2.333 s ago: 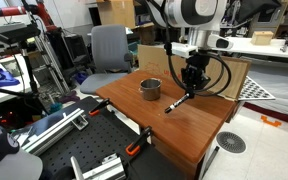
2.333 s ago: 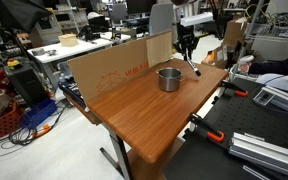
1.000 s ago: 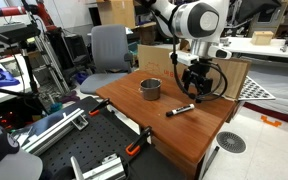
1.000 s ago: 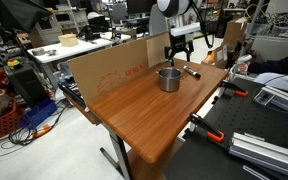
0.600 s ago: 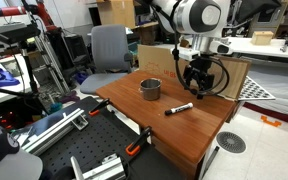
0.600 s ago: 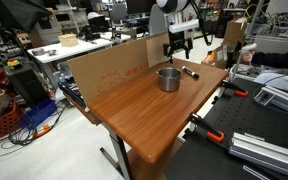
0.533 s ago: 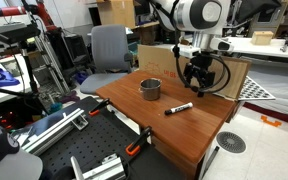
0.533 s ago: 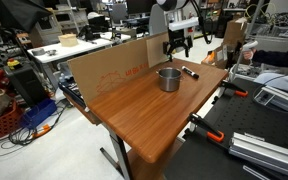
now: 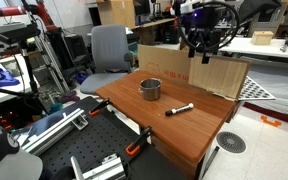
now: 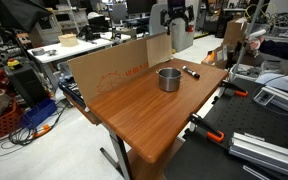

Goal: Put the marker on the desk

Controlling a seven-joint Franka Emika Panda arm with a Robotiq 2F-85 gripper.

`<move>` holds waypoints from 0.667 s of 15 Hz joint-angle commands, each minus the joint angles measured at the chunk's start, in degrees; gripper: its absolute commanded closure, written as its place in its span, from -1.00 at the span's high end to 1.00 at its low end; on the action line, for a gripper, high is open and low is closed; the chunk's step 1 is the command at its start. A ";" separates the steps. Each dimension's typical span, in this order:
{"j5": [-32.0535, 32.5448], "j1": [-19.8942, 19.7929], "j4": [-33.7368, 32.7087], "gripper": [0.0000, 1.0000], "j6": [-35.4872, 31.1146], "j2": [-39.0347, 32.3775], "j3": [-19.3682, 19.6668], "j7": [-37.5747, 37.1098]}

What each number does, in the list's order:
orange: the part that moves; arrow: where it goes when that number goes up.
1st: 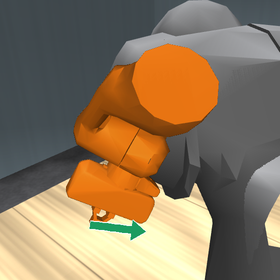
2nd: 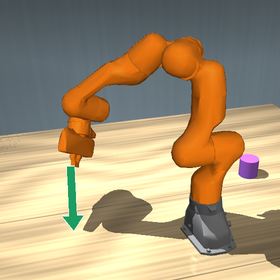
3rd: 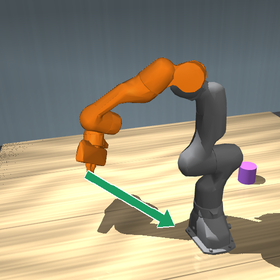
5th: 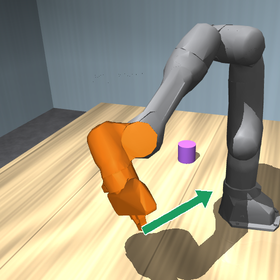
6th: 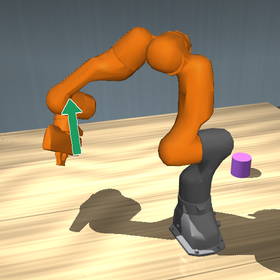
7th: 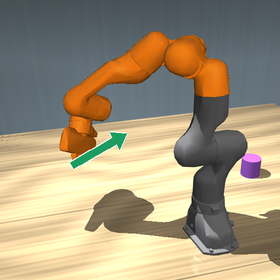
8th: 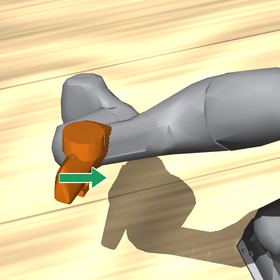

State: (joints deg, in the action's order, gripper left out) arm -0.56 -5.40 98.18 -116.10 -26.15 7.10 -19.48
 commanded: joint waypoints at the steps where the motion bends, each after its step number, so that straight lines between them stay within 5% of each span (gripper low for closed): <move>1: -0.19 0.40 0.45 1.00 0.43 1.12 0.41 -0.59; 10: -0.19 0.45 1.97 1.00 0.50 1.87 0.49 -1.24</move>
State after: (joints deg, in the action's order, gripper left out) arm -0.56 -5.30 100.33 -115.79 -24.22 7.16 -20.89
